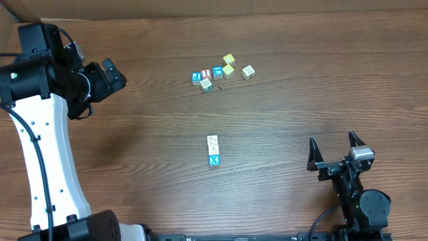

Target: Flip 3 blocks

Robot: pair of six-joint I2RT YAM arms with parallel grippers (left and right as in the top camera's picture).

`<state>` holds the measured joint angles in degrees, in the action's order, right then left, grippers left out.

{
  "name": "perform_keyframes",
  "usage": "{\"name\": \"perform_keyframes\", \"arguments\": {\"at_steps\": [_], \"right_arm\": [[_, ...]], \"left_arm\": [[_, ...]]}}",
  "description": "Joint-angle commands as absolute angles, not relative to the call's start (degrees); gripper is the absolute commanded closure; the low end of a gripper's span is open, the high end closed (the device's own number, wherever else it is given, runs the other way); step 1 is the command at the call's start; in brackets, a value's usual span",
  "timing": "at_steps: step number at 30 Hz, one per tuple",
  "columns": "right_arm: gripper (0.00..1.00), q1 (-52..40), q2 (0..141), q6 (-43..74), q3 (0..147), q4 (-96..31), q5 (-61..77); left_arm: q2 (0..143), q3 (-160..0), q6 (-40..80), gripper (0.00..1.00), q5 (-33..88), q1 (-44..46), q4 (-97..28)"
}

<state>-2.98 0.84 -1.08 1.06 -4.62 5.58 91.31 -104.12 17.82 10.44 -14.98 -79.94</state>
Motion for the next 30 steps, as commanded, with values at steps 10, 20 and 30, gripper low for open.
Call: {"name": "perform_keyframes", "arguments": {"at_steps": [10,20,30], "right_arm": [[0.0,-2.92,0.16,-1.32,0.45,-4.34,5.63],[0.0,-2.92,0.16,-1.32,0.45,-4.34,5.63],[0.0,-2.92,0.16,-1.32,0.45,-4.34,5.63]], "left_arm": [[91.61,-103.55,16.71,0.0,9.98,-14.96,-79.9],[88.6,-103.55,16.71,0.0,9.91,-14.2,-79.9],[68.51,-103.55,16.69,0.0,6.81,-5.48,-79.5]]}}
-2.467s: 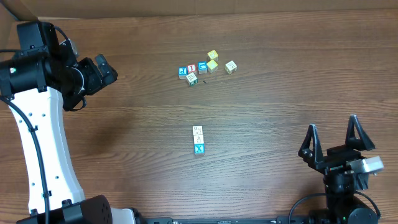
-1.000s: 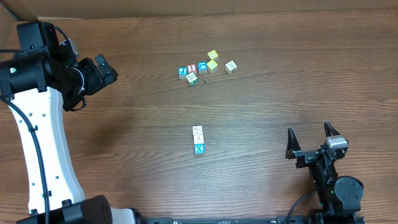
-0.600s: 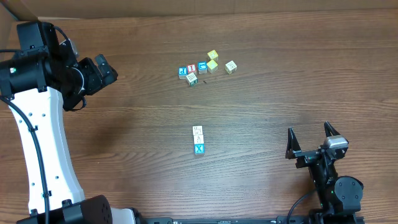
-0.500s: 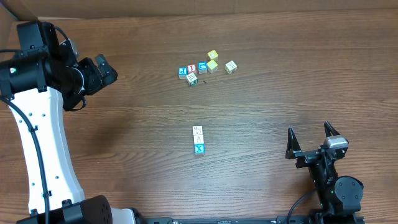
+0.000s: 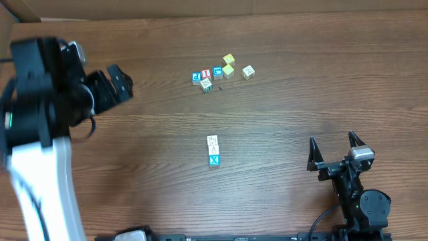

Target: Flip 3 blocks

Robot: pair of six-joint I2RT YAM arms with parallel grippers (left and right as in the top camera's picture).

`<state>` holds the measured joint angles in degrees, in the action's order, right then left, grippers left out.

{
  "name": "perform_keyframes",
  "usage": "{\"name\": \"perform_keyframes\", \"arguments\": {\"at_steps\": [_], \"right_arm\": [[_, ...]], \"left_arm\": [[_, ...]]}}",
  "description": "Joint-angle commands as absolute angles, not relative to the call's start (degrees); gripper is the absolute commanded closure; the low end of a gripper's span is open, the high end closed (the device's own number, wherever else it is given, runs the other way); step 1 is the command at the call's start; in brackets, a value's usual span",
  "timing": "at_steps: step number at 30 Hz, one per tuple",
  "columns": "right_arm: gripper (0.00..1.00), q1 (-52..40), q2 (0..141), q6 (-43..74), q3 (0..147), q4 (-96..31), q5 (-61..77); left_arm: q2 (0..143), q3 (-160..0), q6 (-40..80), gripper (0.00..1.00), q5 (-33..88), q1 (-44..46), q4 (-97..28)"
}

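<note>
Three letter blocks lie in a short touching row mid-table: a white one [image 5: 212,140], another white one [image 5: 213,149] and a blue "X" block [image 5: 215,160]. Several more blocks sit clustered [image 5: 217,72] toward the far edge. My left gripper [image 5: 120,90] hangs at the far left, well away from both groups, motion-blurred, with its fingers apart and nothing between them. My right gripper [image 5: 332,152] stands open near the front right, empty, far to the right of the row.
The large white left arm [image 5: 40,154] fills the left side of the view. A cardboard edge [image 5: 13,10] runs along the far side of the brown wooden table [image 5: 301,100].
The left arm has shifted a little to the right and toward the table's middle, and is now blurred by motion. The right arm and all the blocks are where they were.
</note>
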<state>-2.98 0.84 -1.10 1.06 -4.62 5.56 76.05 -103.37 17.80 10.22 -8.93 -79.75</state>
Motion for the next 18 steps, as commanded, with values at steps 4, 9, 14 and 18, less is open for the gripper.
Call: {"name": "perform_keyframes", "arguments": {"at_steps": [4,9,14,18], "right_arm": [[0.0,-2.92,0.16,-1.32,0.45,-4.34,5.63],[0.0,-2.92,0.16,-1.32,0.45,-4.34,5.63],[0.0,-2.92,0.16,-1.32,0.45,-4.34,5.63],[0.0,-2.92,0.16,-1.32,0.45,-4.34,5.63]], "left_arm": [[61.47,-103.44,16.71,0.0,2.44,-3.62,-79.33],[52.73,-98.43,16.71,0.0,0.34,-3.77,-78.02],[40.29,-83.94,16.73,0.0,-0.25,-3.75,-70.04],[29.69,-71.94,16.73,0.0,-0.23,-3.75,-58.02]]}}
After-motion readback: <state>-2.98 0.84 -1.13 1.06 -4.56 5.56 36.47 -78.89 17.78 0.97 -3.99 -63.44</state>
